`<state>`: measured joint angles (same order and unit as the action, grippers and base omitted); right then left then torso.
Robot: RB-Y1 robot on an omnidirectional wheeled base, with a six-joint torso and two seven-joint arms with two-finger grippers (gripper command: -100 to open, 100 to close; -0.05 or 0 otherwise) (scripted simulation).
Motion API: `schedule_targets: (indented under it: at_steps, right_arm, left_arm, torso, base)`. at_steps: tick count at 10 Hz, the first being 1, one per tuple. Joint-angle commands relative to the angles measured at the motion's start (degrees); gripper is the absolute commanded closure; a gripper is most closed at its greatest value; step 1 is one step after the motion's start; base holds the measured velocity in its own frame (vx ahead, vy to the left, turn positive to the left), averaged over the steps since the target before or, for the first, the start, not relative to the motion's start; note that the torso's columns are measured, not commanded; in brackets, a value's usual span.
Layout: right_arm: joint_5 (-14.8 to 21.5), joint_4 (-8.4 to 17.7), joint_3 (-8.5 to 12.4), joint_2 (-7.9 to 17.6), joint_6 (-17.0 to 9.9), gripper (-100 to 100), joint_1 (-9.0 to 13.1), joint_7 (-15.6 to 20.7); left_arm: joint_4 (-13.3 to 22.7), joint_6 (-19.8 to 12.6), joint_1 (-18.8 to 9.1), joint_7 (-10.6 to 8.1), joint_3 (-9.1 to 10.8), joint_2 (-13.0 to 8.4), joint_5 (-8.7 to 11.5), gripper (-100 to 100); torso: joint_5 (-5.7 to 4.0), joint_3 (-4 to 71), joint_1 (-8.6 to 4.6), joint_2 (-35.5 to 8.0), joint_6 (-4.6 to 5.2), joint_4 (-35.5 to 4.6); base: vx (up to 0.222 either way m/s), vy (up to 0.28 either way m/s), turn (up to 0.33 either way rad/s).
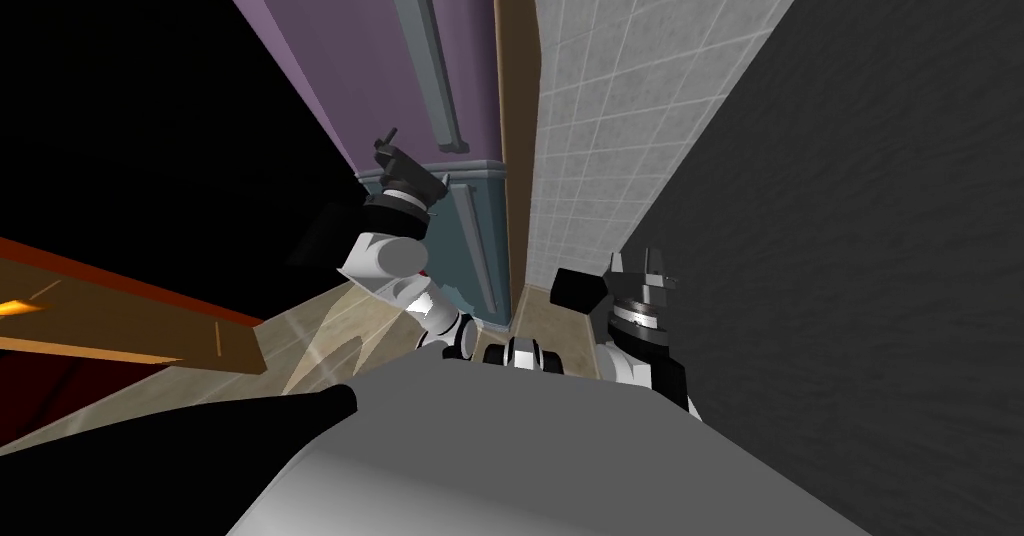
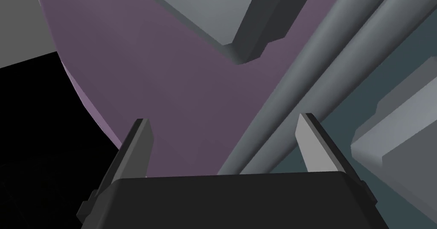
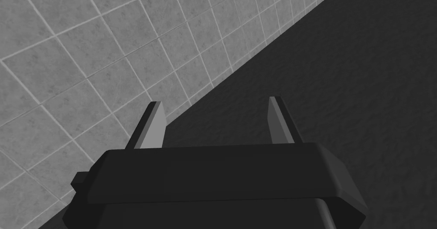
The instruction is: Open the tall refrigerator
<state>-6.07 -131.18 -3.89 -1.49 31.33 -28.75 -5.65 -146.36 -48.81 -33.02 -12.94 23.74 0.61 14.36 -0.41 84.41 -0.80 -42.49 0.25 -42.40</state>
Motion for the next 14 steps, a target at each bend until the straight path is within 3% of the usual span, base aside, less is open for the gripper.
schedule_targets:
  at_steps: [1,2,3,5,6,11,12,14]
  right_arm:
    - [0.00,0.00,0.00,0.00,0.00,0,0.00,0.00]
    - [0.00,0.00,0.01,0.01,0.00,0,-0.01,0.00]
    - [0.00,0.00,0.01,0.01,0.00,0,0.00,0.00]
    - [0.00,0.01,-0.01,-0.01,0.00,0,0.01,0.00]
    - [0.00,0.00,0.00,0.00,0.00,0,0.01,0.00]
    - [0.00,0.01,0.00,0.00,0.00,0,0.00,0.00]
    - [0.00,0.00,0.00,0.00,0.00,0,0.00,0.00]
    - [0.00,0.00,0.00,0.00,0.00,0,0.00,0.00]
  left_arm:
    - [0.26,-2.65,-3.25,-1.40,1.14,-0.10,-0.86,-100]
    - [0.17,-1.79,-2.31,-0.98,0.79,-0.02,-0.60,-100]
    - [-0.13,-0.59,-0.57,-0.31,0.09,-0.02,-0.10,100]
    - [-0.19,-0.55,-0.46,-0.32,0.12,-0.12,-0.01,100]
    - [1.18,-0.33,-0.27,-0.07,-0.03,-2.43,-0.05,-100]
    - [4.45,0.03,0.20,1.10,-0.71,-8.60,-0.50,-100]
    - [4.43,-0.14,0.37,2.38,-1.23,-8.91,-0.87,-100]
    - [3.95,-1.17,0.11,4.21,-1.70,-7.27,-1.23,-100]
  torso:
    - [0.30,0.17,0.59,0.23,-0.17,0.10]
    - [0.45,0.26,0.93,0.36,-0.24,0.16]
    - [0.46,0.19,0.88,0.24,-0.24,0.15]
    - [0.32,0.06,0.52,0.07,-0.20,0.11]
    - [0.38,0.17,0.75,0.25,-0.24,0.13]
    - [0.51,0.33,0.88,0.52,-0.17,0.40]
    - [0.50,0.39,0.82,0.63,-0.17,0.44]
    - [0.43,0.38,0.57,0.67,-0.08,0.52]
  base:
    - [0.072,0.064,0.035]
    - [0.033,0.027,0.006]
    - [-0.050,-0.040,-0.077]
    - [-0.053,-0.048,-0.032]
    - [-0.007,-0.011,0.003]
    - [0.001,-0.009,0.009]
    - [-0.001,-0.040,0.036]
    - [0.010,-0.061,0.050]
